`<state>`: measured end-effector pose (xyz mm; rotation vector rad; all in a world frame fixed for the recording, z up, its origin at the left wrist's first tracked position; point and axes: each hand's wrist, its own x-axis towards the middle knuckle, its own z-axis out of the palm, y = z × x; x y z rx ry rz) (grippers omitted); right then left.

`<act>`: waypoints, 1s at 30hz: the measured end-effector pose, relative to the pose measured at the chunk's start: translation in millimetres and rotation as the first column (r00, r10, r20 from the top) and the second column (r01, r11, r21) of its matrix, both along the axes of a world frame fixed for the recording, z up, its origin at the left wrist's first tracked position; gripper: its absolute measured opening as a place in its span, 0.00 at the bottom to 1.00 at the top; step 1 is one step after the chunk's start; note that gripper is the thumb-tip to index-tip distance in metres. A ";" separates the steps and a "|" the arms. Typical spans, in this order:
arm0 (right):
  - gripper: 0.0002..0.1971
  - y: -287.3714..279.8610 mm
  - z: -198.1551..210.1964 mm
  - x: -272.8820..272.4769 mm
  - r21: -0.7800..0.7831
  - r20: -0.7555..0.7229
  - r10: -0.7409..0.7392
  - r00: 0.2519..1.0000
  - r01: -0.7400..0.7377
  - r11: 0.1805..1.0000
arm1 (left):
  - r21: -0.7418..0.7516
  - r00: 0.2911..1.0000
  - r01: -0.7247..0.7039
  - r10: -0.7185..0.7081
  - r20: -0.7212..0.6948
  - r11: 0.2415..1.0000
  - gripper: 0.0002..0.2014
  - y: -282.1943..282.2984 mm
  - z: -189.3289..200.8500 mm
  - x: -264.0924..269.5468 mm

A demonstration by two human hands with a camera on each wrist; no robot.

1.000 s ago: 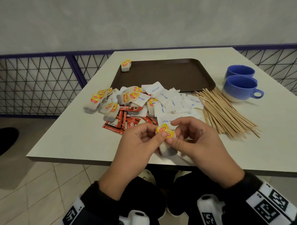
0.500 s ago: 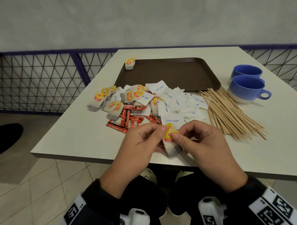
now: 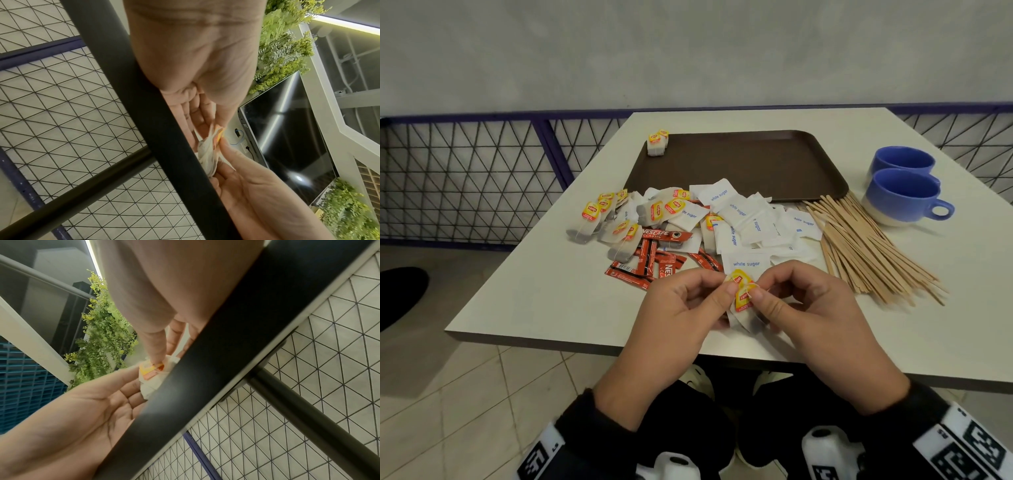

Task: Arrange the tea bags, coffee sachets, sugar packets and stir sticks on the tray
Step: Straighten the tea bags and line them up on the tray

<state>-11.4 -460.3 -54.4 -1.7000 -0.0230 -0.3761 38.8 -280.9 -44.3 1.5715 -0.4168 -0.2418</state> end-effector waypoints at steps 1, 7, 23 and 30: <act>0.05 0.0 -1.1 0.5 -0.011 -0.006 -0.003 1.000 0.002 1.000 | -0.013 1.000 0.005 -0.005 -0.009 1.000 0.09 0.3 0.7 -0.9; 0.05 -3.5 -3.2 2.0 -0.028 -0.006 0.012 1.000 -0.012 1.000 | -0.021 1.000 0.002 -0.002 -0.017 1.000 0.09 -1.0 0.7 -0.4; 0.02 -3.9 3.6 -1.6 0.025 -0.100 0.135 0.986 -0.134 0.991 | -0.148 0.996 -0.049 0.037 -0.081 0.988 0.15 4.4 -1.1 5.4; 0.12 -3.9 2.3 0.1 0.052 -0.153 0.108 0.982 -0.101 0.994 | -0.101 0.997 -0.050 0.044 -0.058 0.994 0.15 4.9 1.0 5.5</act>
